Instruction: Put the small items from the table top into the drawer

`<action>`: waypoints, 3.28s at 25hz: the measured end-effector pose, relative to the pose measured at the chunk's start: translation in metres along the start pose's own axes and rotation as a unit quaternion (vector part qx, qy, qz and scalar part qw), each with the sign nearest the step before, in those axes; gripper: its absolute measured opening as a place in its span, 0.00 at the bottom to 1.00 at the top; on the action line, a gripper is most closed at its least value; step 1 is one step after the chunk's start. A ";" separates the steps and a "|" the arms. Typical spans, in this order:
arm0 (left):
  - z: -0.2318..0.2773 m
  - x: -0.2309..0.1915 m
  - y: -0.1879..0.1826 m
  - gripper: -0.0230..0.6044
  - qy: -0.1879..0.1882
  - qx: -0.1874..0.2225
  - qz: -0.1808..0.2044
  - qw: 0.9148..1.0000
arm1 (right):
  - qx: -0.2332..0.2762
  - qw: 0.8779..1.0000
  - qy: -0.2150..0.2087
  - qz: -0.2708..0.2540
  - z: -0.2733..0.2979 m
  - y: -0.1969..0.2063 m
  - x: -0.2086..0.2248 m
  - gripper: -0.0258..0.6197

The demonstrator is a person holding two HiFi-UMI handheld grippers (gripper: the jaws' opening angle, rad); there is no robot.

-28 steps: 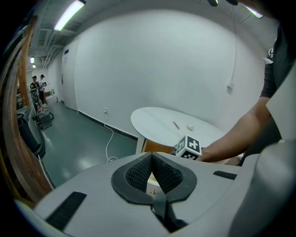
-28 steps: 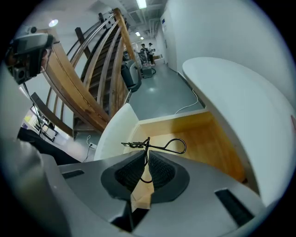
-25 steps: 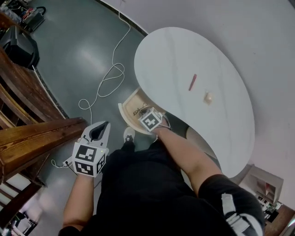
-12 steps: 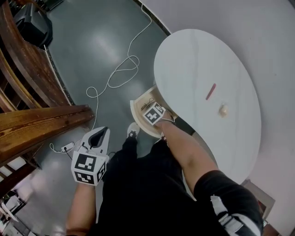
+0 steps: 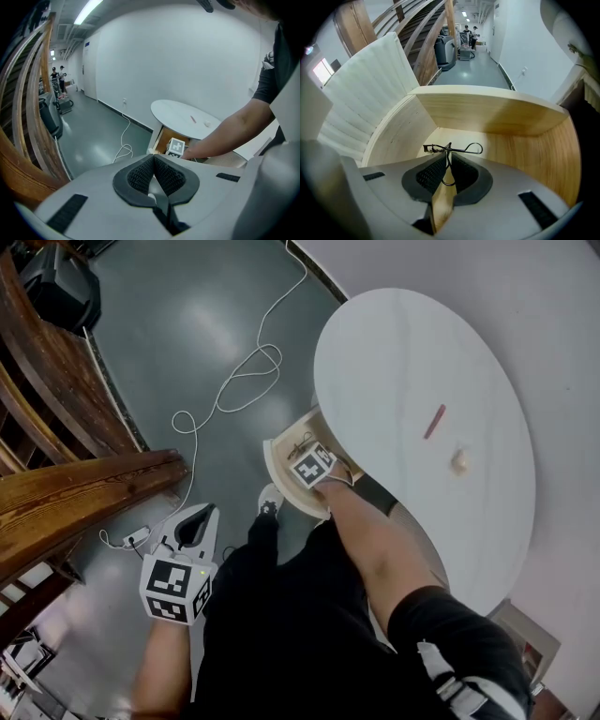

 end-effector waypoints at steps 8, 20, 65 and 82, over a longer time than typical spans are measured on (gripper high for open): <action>0.004 0.001 -0.015 0.06 0.022 0.009 0.018 1.000 | 0.012 1.000 0.001 0.015 -0.027 0.000 -0.011 0.09; 0.023 0.025 -0.058 0.06 0.068 0.044 0.066 0.995 | 0.110 0.992 0.002 0.058 -0.135 -0.012 -0.029 0.09; 0.067 0.199 -0.171 0.06 0.208 0.106 0.210 0.950 | 0.384 0.868 0.156 0.275 -0.450 0.106 0.025 0.05; 0.074 0.212 -0.161 0.06 0.166 0.086 0.186 0.965 | 0.273 0.859 0.251 0.352 -0.397 0.219 0.148 0.19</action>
Point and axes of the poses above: the fingertips, and each gripper's own axes: z forward along the fingers, x to its right, y out of its underside, the point moved 4 cm from there along -z, backward along the fingers, and after that the axes turned 1 degree about y, right-handed, at the moved point
